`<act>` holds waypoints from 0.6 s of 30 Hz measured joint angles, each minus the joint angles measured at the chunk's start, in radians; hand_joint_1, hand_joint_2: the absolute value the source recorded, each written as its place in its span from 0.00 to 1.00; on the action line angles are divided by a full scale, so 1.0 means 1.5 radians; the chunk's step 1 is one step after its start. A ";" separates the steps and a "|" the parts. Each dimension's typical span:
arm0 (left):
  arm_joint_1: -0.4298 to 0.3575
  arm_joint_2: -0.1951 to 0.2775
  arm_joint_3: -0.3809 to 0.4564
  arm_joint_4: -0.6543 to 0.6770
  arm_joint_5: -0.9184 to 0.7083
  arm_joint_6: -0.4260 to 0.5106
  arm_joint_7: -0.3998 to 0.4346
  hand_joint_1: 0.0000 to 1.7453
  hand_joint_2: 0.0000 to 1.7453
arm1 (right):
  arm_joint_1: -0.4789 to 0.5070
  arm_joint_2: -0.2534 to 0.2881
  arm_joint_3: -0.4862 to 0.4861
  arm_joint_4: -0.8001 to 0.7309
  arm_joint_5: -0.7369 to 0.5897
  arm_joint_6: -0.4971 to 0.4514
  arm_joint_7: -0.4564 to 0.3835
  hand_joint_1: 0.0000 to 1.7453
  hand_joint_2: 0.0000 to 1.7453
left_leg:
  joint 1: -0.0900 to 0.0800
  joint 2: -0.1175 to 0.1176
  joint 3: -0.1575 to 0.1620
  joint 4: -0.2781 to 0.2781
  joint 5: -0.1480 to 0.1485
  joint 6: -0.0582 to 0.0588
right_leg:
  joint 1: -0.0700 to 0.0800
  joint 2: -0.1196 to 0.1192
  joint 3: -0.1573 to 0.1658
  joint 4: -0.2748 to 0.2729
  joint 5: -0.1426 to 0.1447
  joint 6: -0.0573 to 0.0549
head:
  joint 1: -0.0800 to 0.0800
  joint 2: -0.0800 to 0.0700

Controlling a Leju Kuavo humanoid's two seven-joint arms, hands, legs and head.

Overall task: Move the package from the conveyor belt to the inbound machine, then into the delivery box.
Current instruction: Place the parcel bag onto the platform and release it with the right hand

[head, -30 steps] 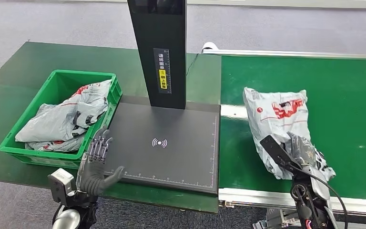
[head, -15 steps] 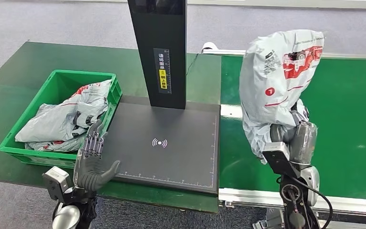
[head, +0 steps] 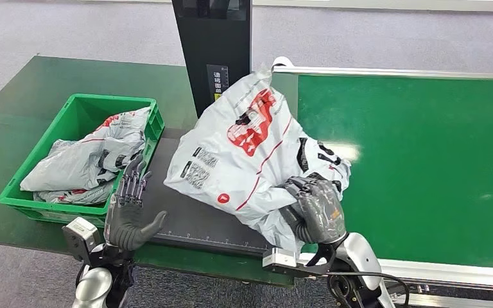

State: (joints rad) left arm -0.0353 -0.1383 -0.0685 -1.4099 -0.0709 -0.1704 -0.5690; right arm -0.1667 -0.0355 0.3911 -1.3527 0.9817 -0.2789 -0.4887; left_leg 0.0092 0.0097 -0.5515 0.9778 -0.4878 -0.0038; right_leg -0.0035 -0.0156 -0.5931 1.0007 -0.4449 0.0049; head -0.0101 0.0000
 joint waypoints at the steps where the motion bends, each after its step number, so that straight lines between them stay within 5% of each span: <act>1: -0.001 0.001 -0.001 0.001 0.000 0.000 0.000 0.00 1.00 | -0.001 -0.001 0.011 0.005 0.002 0.011 0.006 1.00 1.00 | 0.000 0.000 0.000 0.000 0.000 0.000 | 0.000 0.000 0.000 0.000 0.000 0.000 | 0.000 0.000; 18: 0.000 0.008 -0.006 0.006 0.004 0.002 -0.002 0.00 1.00 | -0.021 -0.008 0.071 0.058 0.023 0.062 0.047 1.00 1.00 | 0.000 0.000 0.000 0.000 0.000 0.000 | 0.000 0.000 0.000 0.000 0.000 0.000 | 0.000 0.000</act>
State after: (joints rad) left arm -0.0360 -0.1258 -0.0772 -1.4004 -0.0652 -0.1676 -0.5724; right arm -0.1976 -0.0467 0.4978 -1.2664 1.0166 -0.1855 -0.4181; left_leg 0.0092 0.0099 -0.5516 0.9778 -0.4878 -0.0038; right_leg -0.0035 -0.0156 -0.5931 1.0007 -0.4448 0.0050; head -0.0102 0.0000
